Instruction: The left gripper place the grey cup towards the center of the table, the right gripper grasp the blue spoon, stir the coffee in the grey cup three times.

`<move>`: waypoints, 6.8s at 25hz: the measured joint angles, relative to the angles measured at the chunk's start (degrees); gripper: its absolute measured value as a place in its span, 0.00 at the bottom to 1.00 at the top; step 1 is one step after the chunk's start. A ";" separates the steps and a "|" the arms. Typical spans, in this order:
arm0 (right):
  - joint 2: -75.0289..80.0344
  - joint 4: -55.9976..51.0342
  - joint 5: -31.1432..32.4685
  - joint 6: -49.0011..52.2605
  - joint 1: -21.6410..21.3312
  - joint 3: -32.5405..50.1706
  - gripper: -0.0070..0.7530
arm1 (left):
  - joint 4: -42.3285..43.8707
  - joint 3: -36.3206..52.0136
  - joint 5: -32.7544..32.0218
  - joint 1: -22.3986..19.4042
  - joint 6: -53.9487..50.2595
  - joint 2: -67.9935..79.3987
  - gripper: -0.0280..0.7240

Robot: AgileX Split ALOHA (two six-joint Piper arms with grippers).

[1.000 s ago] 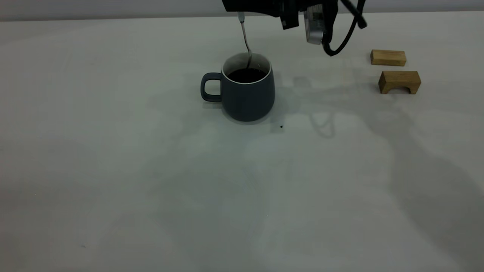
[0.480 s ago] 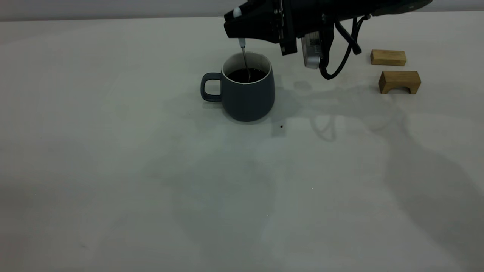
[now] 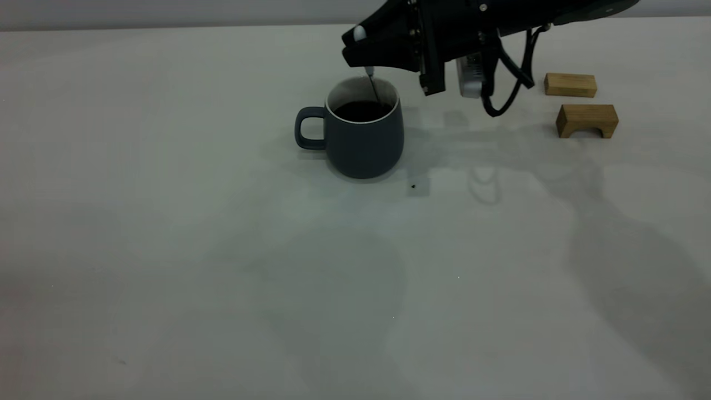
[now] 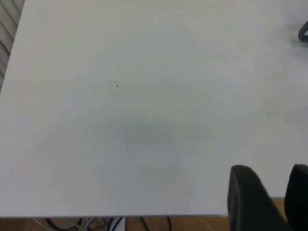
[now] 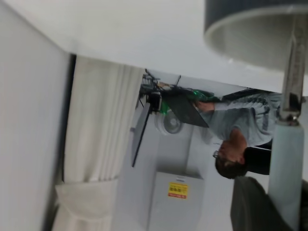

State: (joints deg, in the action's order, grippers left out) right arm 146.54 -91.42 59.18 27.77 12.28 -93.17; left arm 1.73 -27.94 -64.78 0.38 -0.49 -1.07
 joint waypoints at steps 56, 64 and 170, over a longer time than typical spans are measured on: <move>1.76 -3.24 1.74 -13.96 0.32 -0.08 0.19 | 0.00 0.00 0.00 0.00 0.00 0.00 0.39; 1.76 2.69 5.24 4.44 -1.77 -0.08 0.19 | 0.00 0.00 0.00 0.00 0.00 0.00 0.39; -100.38 80.51 11.70 -39.85 0.38 37.31 0.28 | 0.00 0.00 0.00 0.00 0.06 0.00 0.39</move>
State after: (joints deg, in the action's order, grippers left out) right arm 46.17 -10.91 70.87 -12.08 12.66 -55.86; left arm 1.73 -27.94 -64.78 0.38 -0.43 -1.07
